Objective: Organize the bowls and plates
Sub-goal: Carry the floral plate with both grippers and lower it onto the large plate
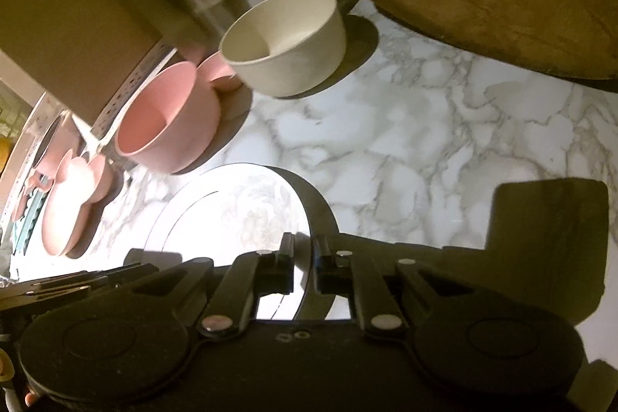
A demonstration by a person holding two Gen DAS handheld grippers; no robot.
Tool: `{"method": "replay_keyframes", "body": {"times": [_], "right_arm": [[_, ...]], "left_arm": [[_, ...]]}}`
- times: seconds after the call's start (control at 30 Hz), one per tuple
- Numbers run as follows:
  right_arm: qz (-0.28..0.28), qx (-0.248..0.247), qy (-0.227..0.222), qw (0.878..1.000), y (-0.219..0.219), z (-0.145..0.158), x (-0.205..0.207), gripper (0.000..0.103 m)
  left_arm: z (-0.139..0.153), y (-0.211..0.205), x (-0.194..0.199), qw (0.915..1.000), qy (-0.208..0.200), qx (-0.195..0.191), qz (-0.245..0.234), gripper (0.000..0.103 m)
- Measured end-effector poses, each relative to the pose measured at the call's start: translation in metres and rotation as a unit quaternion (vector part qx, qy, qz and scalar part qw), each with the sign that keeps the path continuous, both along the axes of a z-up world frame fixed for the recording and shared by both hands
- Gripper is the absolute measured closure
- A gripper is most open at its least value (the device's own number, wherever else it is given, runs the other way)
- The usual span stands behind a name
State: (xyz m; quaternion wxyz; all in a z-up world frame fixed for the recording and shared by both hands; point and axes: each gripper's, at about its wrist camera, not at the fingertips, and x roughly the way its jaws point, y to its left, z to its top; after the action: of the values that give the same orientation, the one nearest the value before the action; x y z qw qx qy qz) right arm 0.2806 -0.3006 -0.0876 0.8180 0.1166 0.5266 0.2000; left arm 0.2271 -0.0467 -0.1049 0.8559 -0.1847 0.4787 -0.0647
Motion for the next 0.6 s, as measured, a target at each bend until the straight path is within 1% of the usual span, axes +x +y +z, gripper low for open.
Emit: {"method": "replay_keyframes", "body": {"times": [0.33,0.6], "right_arm": [[0.042,0.020,0.006,0.999,0.020,0.014,-0.021,0.096],[0.080,0.030,-0.005,0.996,0.055,0.030,-0.037,0.097]], "left_arm": [[0.023,0.036,-0.038,0.9999,-0.007,-0.014,-0.003,0.088],[0.037,0.069,-0.077,0.9995,-0.011,-0.012,0.028,0.088]]}}
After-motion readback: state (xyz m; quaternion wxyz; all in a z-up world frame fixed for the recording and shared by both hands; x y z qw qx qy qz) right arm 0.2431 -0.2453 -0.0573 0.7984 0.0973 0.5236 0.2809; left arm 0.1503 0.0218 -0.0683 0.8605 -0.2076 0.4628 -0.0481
